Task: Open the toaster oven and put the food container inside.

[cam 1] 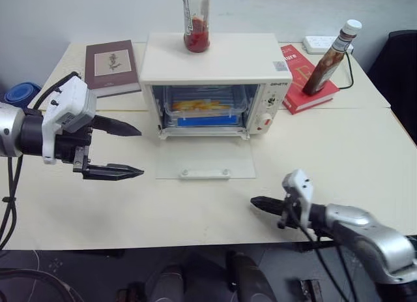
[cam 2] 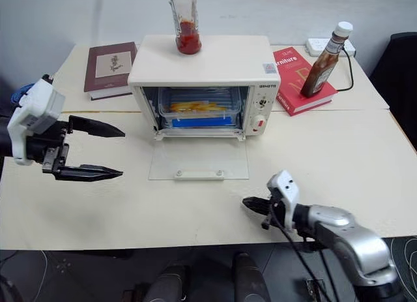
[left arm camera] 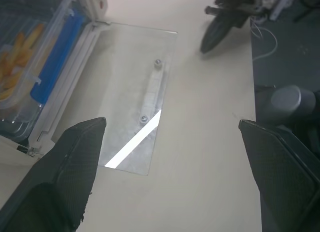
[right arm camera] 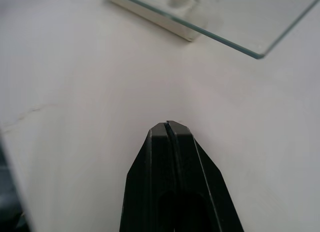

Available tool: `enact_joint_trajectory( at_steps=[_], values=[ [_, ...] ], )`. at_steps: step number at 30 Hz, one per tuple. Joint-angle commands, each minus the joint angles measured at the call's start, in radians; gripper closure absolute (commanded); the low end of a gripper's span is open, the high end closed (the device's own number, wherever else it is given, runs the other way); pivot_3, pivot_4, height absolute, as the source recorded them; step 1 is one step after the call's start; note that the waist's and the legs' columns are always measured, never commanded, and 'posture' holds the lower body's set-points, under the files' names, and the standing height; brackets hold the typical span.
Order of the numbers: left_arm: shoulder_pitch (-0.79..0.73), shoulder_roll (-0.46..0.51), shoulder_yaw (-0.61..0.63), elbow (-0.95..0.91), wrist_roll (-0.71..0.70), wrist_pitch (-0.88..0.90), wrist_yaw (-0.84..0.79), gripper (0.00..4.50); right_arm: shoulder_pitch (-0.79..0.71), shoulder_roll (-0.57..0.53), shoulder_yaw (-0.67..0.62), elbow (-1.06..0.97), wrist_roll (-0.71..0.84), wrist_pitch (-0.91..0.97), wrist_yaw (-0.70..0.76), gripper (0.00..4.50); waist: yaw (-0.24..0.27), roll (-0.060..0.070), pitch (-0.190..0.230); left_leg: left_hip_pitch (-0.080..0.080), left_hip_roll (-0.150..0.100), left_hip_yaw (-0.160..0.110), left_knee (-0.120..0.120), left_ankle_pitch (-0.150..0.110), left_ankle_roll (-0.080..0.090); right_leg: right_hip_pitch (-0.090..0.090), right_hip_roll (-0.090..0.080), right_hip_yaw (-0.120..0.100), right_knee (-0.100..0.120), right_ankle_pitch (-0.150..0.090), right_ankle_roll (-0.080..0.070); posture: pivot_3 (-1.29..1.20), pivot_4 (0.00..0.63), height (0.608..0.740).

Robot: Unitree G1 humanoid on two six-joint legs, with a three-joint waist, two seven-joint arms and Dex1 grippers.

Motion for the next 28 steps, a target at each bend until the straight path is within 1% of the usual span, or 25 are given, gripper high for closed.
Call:
enact_joint_trajectory(
  at_steps=[1,4,6,8,9,11,14,15,17,20,21,24,25,28],
  values=[
    [-0.038,0.005,0.007,0.014,0.004,-0.020,-0.003,0.01,-0.076,0.062,0.000,0.082,-0.060,-0.085,-0.049,4.50,0.000,0.000,0.000,0.000,0.000,0.000,0.000,0.000,0.000,-0.001,0.000,0.000,0.002,0.006,0.011,0.00,0.150,0.740],
    [-0.056,-0.011,-0.003,0.027,0.003,-0.011,0.012,0.01,-0.135,0.106,-0.013,0.132,-0.072,-0.119,-0.058,4.50,0.001,0.000,0.000,-0.001,0.000,0.000,-0.001,0.000,0.000,-0.003,0.000,0.000,0.002,0.006,0.012,0.00,0.150,0.740],
    [-0.062,-0.015,-0.005,0.044,-0.002,0.002,0.013,0.01,-0.186,0.139,-0.082,0.125,0.006,-0.094,-0.059,4.50,0.001,0.000,0.000,-0.001,0.000,0.000,-0.001,0.000,0.000,-0.004,0.000,0.000,0.003,0.006,0.012,0.00,0.150,0.740],
    [-0.063,-0.018,-0.002,0.069,0.004,-0.003,0.013,0.00,-0.237,0.135,-0.171,0.088,0.127,-0.023,-0.047,4.13,0.000,0.002,0.001,-0.002,0.000,0.000,0.000,0.000,0.000,-0.005,0.000,0.001,0.004,0.006,0.012,0.00,0.150,0.740],
    [-0.062,-0.019,-0.001,0.086,0.010,-0.008,0.011,0.00,-0.261,0.113,-0.209,0.069,0.182,0.015,-0.036,3.90,0.000,0.003,0.002,-0.002,0.000,0.001,0.000,0.000,0.000,-0.005,0.000,0.001,0.006,0.006,0.012,0.00,0.150,0.740],
    [-0.050,-0.017,0.005,0.119,0.023,-0.025,0.005,0.00,-0.302,0.040,-0.283,0.038,0.279,0.087,-0.006,3.24,0.001,0.003,0.002,-0.001,0.000,0.001,0.000,0.000,0.001,-0.006,0.000,0.002,0.007,0.006,0.012,0.00,0.150,0.740],
    [-0.021,-0.011,0.021,0.168,0.044,-0.051,-0.005,0.00,-0.347,-0.142,-0.397,0.028,0.415,0.200,0.085,2.23,0.004,0.004,0.002,-0.001,0.000,0.001,-0.001,0.000,0.001,-0.006,0.001,0.002,0.007,0.006,0.012,0.00,0.150,0.740],
    [-0.012,-0.008,0.027,0.176,0.047,-0.058,-0.008,0.00,-0.347,-0.198,-0.418,0.027,0.440,0.224,0.119,1.83,0.005,0.004,0.002,-0.001,0.000,0.001,-0.001,0.000,0.001,-0.006,0.001,0.002,0.007,0.005,0.012,0.00,0.150,0.740],
    [0.008,0.003,0.044,0.188,0.049,-0.065,-0.020,0.00,-0.327,-0.325,-0.461,0.027,0.471,0.256,0.214,1.20,0.004,0.004,0.002,-0.002,0.001,0.001,-0.001,-0.001,0.002,-0.006,0.001,0.001,0.007,0.004,0.012,0.00,0.150,0.740],
    [0.029,0.024,0.077,0.212,0.053,-0.072,-0.038,0.00,-0.284,-0.452,-0.500,0.037,0.462,0.259,0.309,0.20,0.003,0.003,0.002,-0.002,0.001,0.002,0.000,-0.001,0.003,-0.006,0.001,0.001,0.006,0.004,0.012,0.00,0.150,0.740],
    [0.029,0.034,0.087,0.226,0.055,-0.071,-0.042,0.00,-0.278,-0.479,-0.509,0.049,0.454,0.256,0.321,0.03,0.000,0.003,0.002,-0.002,0.001,0.003,0.000,-0.001,0.003,-0.006,0.001,0.002,0.006,0.004,0.012,0.00,0.150,0.740],
    [0.013,0.053,0.113,0.266,0.055,-0.073,-0.046,0.00,-0.280,-0.507,-0.522,0.070,0.450,0.244,0.329,0.03,-0.007,0.003,0.002,0.000,0.001,0.006,0.000,-0.001,0.003,-0.007,0.001,0.004,0.007,0.004,0.012,0.00,0.150,0.740],
    [0.007,0.054,0.117,0.273,0.054,-0.074,-0.043,0.00,-0.284,-0.500,-0.517,0.069,0.438,0.227,0.321,0.03,-0.007,0.003,0.002,0.001,0.001,0.007,0.000,-0.001,0.003,-0.006,0.001,0.005,0.007,0.004,0.012,0.00,0.150,0.740],
    [0.039,0.025,0.124,0.238,0.064,-0.075,-0.002,0.00,-0.304,-0.420,-0.462,0.060,0.390,0.185,0.222,0.03,-0.006,0.003,0.002,0.001,0.001,0.007,0.001,-0.001,0.003,-0.007,0.002,0.005,0.008,0.004,0.012,0.00,0.150,0.740]
  ],
)
